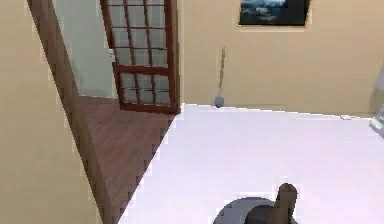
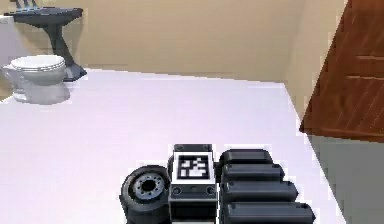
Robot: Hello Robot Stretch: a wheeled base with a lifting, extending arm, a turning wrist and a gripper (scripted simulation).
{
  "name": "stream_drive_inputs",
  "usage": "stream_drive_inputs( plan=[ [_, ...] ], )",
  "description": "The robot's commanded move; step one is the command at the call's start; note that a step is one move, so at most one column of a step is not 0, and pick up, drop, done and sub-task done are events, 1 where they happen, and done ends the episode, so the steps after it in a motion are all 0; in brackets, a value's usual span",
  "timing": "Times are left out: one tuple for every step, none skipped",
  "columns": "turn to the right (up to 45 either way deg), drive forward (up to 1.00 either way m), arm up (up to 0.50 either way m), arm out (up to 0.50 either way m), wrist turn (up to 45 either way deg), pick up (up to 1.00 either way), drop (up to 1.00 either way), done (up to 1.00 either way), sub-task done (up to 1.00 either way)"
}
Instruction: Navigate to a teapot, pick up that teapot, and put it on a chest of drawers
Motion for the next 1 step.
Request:
stream_drive_inputs(
  plan=[
    [0.0,1.00,0.00,0.00,0.0,0.00,0.00,0.00,0.00]
  ],
)
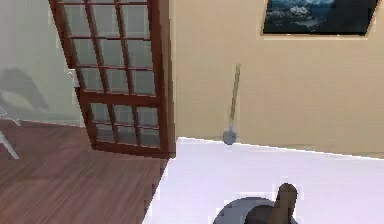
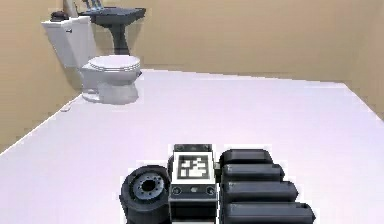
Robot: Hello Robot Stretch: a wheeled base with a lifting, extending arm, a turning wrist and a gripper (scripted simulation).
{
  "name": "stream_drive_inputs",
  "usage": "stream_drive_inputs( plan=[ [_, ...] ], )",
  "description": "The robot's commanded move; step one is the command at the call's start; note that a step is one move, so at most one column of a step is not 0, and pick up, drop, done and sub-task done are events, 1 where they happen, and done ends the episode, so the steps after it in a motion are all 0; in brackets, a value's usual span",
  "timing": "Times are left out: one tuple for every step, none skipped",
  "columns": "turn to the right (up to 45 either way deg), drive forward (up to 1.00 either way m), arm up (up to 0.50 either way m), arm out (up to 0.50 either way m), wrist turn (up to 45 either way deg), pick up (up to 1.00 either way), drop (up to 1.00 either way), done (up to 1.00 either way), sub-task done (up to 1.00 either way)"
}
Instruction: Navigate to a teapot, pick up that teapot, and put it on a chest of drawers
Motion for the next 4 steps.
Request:
stream_drive_inputs(
  plan=[
    [33.0,0.00,0.00,0.00,0.0,0.00,0.00,0.00,0.00],
    [0.0,0.05,0.00,0.00,0.0,0.00,0.00,0.00,0.00],
    [-45.0,0.00,0.00,0.00,0.0,0.00,0.00,0.00,0.00],
    [-18.0,0.00,0.00,0.00,0.0,0.00,0.00,0.00,0.00]
  ],
)
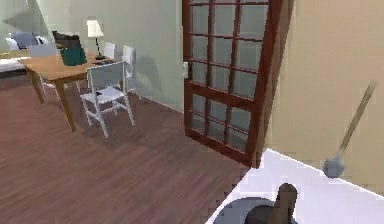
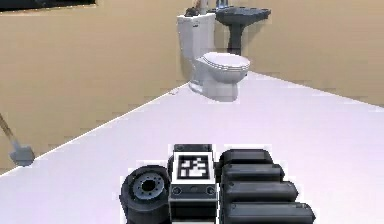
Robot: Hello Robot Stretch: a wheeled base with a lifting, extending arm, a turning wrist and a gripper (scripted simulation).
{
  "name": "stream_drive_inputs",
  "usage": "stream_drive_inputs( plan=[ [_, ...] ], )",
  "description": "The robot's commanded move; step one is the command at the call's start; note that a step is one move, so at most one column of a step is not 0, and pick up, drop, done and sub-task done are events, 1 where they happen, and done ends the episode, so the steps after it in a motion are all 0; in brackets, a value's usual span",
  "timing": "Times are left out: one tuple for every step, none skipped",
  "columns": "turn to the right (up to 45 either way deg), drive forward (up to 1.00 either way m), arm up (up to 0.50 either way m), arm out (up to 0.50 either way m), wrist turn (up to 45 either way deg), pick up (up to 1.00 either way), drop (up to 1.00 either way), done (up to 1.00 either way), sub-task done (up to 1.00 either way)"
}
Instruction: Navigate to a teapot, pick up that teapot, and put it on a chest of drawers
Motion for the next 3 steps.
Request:
stream_drive_inputs(
  plan=[
    [0.0,0.45,0.00,0.00,0.0,0.00,0.00,0.00,0.00],
    [-30.0,0.00,0.00,0.00,0.0,0.00,0.00,0.00,0.00],
    [0.0,1.00,0.00,0.00,0.0,0.00,0.00,0.00,0.00]
  ],
)
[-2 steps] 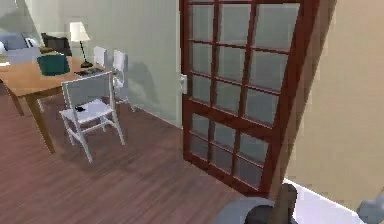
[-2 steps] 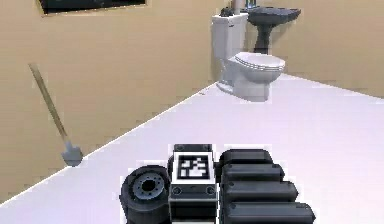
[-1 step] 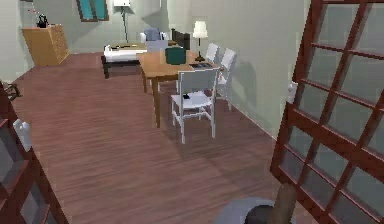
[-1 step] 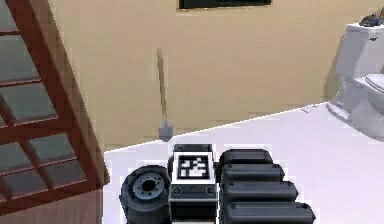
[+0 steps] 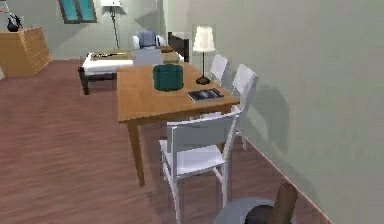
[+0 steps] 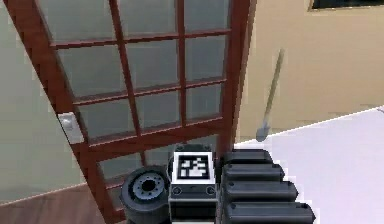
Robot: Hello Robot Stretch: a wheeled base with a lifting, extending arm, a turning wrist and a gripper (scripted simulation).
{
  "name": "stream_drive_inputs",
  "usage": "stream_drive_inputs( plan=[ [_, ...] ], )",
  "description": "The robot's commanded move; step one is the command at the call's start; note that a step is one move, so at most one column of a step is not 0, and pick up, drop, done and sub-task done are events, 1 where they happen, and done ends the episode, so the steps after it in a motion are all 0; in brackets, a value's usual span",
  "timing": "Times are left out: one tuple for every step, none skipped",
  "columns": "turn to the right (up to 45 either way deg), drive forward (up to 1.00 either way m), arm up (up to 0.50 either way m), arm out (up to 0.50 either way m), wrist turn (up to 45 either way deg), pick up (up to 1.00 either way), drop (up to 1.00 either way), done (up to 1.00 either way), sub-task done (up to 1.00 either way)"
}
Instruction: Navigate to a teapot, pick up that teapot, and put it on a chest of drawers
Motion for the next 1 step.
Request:
stream_drive_inputs(
  plan=[
    [-3.0,0.00,0.00,0.00,0.0,0.00,0.00,0.00,0.00]
  ],
)
